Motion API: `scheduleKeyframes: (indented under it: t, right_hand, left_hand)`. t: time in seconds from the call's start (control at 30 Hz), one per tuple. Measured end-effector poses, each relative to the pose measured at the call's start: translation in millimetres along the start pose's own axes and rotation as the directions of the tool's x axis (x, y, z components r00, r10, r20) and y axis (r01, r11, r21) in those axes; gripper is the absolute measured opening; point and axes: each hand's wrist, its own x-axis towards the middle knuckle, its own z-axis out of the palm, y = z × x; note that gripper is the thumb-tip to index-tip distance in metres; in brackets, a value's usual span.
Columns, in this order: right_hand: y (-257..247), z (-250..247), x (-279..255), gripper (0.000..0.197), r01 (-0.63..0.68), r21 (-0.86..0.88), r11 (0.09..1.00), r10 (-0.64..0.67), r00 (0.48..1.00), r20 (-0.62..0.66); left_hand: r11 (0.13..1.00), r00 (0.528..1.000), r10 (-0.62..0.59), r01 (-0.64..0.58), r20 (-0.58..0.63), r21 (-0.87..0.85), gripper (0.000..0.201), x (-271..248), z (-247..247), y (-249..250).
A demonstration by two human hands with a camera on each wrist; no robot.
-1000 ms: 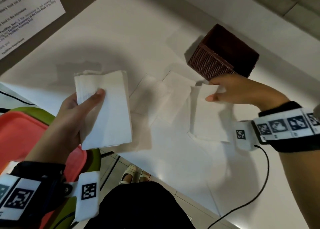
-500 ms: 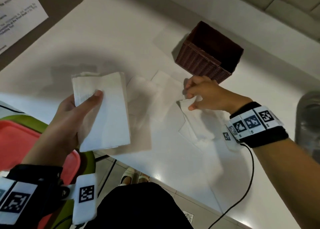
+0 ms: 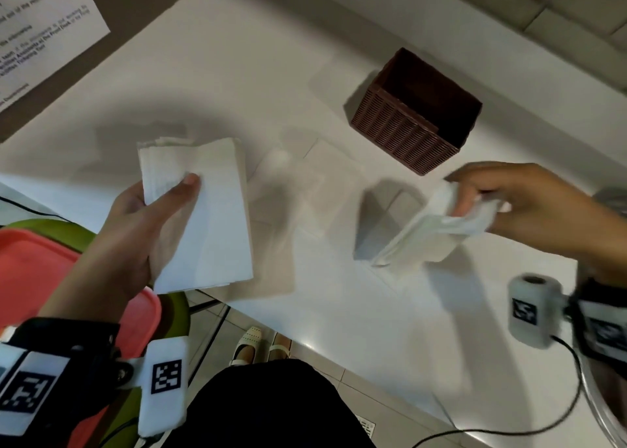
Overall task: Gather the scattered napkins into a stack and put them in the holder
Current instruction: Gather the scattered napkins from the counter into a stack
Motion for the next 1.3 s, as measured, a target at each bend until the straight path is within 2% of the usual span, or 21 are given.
scheduleKeyframes:
  t: [0.07,0.13,0.23,0.37,0.5,0.6,0.67,0.73,0.83,0.9,0.97,1.1,1.2,1.27,1.3]
  right_hand:
    - [-10,-13,-23,0.036,-0.032,0.18,0.983,0.025,0.999,0.04]
    - [-6,-13,-29,0.031,-0.054,0.292,0.955,0.049,0.999,0.023]
    - [11,1,-15,0.022,-0.177,0.422,0.889,0.205,0.979,-0.022]
    - [57,37,23,0.024,-0.39,0.243,0.888,0.395,0.918,0.03]
    - [78,60,43,0.052,-0.516,0.04,0.856,0.517,0.855,-0.028]
    - [71,57,38,0.035,-0.519,0.025,0.854,0.519,0.849,-0.099]
    - [63,49,28,0.021,-0.49,0.019,0.872,0.489,0.866,-0.11]
    - [51,39,17,0.004,-0.45,0.139,0.882,0.463,0.883,-0.077]
    - [36,24,4,0.014,-0.391,0.367,0.844,0.415,0.91,0.015]
    - [34,23,4,0.012,-0.395,0.393,0.831,0.42,0.907,0.023]
    - [43,32,12,0.012,-0.455,0.356,0.816,0.481,0.876,0.016]
    - [60,63,31,0.06,-0.609,0.011,0.793,0.608,0.792,-0.056]
    - [59,78,36,0.086,-0.615,-0.07,0.785,0.603,0.786,-0.137]
    - [59,81,37,0.084,-0.624,-0.117,0.773,0.602,0.779,-0.175]
    - [60,82,37,0.074,-0.626,-0.153,0.765,0.599,0.778,-0.188]
  left_hand:
    - [1.0,1.0,0.006,-0.006,0.003,0.011,0.023,2,1,1]
    - [1.0,1.0,0.003,-0.003,0.005,0.004,0.019,4,5,1]
    - [1.0,0.999,-0.006,0.005,0.04,0.014,0.019,6,15,3]
    - [0.999,0.997,-0.015,0.012,0.07,0.04,0.018,7,27,4]
    - [0.999,0.997,-0.018,0.016,0.068,0.042,0.017,9,30,3]
    - [0.999,0.998,-0.016,0.015,0.057,0.028,0.019,12,27,2]
    - [1.0,0.998,-0.02,0.019,0.052,0.017,0.023,13,25,2]
    - [1.0,0.999,-0.024,0.024,0.041,0.006,0.024,14,24,2]
    - [1.0,0.999,-0.026,0.027,0.037,-0.01,0.021,15,24,2]
    - [0.999,0.998,-0.031,0.032,0.049,-0.011,0.024,15,26,3]
    - [0.999,0.997,-0.033,0.034,0.066,-0.005,0.028,15,27,4]
    - [1.0,0.996,-0.024,0.024,0.082,0.006,0.026,14,29,4]
    - [1.0,0.997,-0.023,0.022,0.074,0.009,0.025,15,26,3]
    - [1.0,0.997,-0.028,0.028,0.069,0.01,0.024,16,23,2]
    - [1.0,0.997,-0.03,0.029,0.067,0.008,0.024,17,21,1]
